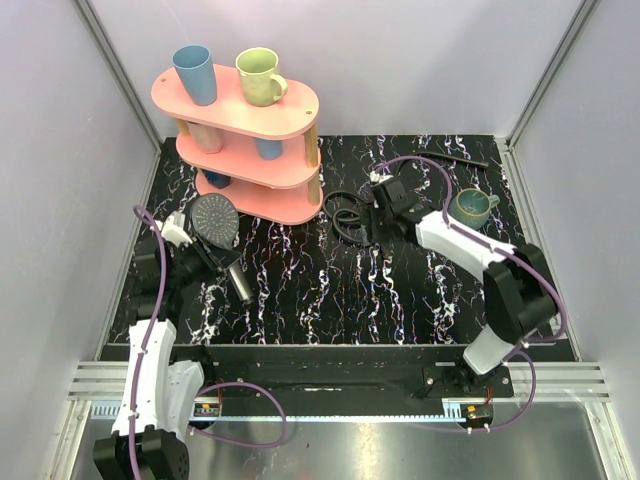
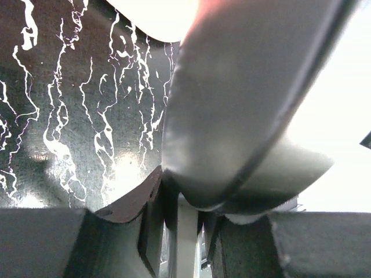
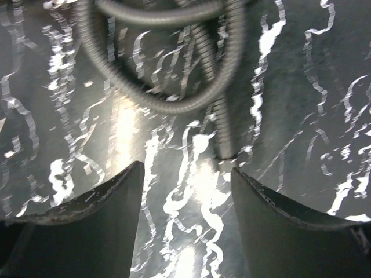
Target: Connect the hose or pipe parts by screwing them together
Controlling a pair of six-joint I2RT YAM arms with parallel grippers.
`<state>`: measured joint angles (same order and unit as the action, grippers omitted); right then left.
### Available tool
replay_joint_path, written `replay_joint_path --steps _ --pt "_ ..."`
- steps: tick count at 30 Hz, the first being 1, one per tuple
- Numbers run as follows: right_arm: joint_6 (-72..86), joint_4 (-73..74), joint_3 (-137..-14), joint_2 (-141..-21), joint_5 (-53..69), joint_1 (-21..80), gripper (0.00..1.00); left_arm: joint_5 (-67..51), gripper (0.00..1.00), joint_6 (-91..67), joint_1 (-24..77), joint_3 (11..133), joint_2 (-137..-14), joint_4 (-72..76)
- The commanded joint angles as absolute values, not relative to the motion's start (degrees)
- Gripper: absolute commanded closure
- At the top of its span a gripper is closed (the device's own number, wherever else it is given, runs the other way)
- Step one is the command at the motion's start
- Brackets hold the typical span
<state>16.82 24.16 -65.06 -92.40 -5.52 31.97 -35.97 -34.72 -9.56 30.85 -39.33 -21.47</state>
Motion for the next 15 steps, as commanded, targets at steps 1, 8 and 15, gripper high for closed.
replay_joint_path --steps 1,8,15 --pt "11.34 30.32 -71.36 -97.55 -6.87 26.91 0.31 -36.83 1.00 -33.49 -9.76 32.25 -37.18 -18.19" --pt "8.71 31.73 -76.20 -105.63 -1.76 23.73 0.34 -36.56 1.00 -33.66 -9.67 32.26 -37.71 -18.28" --pt "11.06 32.17 -79.27 -105.74 -2.73 23.55 0.37 -37.00 1.00 -33.66 -9.67 32.34 -38.41 -18.20"
